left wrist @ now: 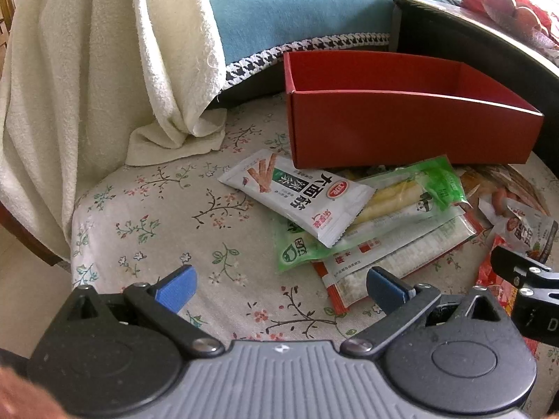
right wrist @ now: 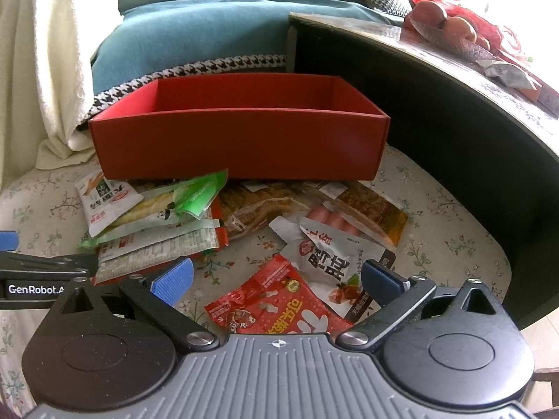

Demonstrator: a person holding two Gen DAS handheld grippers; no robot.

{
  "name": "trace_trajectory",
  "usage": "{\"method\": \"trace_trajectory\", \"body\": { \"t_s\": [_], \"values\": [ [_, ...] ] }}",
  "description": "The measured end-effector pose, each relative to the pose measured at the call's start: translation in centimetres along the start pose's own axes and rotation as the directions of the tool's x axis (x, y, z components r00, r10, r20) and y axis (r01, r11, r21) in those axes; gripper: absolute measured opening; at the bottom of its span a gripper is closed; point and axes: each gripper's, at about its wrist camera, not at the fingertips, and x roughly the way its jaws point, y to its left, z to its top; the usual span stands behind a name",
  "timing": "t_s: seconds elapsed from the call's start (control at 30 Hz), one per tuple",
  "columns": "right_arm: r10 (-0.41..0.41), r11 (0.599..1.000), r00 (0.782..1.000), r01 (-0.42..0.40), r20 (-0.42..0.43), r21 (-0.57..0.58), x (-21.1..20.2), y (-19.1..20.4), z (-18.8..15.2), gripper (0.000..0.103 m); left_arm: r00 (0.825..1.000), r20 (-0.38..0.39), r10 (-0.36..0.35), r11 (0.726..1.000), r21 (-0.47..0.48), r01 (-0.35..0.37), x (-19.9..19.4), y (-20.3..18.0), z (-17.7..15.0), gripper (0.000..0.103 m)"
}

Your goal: Organize snacks

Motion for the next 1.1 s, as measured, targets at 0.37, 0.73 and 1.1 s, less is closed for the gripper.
{"method": "trace_trajectory", "body": {
  "t_s": [0.37, 0.73, 1.1],
  "values": [
    [0.003, 1.0, 1.0, -0.003, -0.008, -0.005, 0.15, 0.08, 0.01, 0.103, 1.0, 0.001, -0.006, 1.0, 0.004, 0.006, 0.0, -0.1, -0.01, 0.099],
    [0.007, 1.0, 1.0, -0.008, -0.022, -0.016, 0.31, 0.22, 0.02, 0.103, 1.0, -0.007, -0.012, 1.0, 0.011, 0.012, 0.13, -0.29, -0.01, 0.099],
    [0.017, 0.999, 0.999, -0.018, -0.027, -0.036, 0.55, 0.21, 0.29, 0.103, 1.0, -0.018, -0.025, 0.999, 0.035, 0.025, 0.3, -0.57, 0.27, 0.099]
  ]
}}
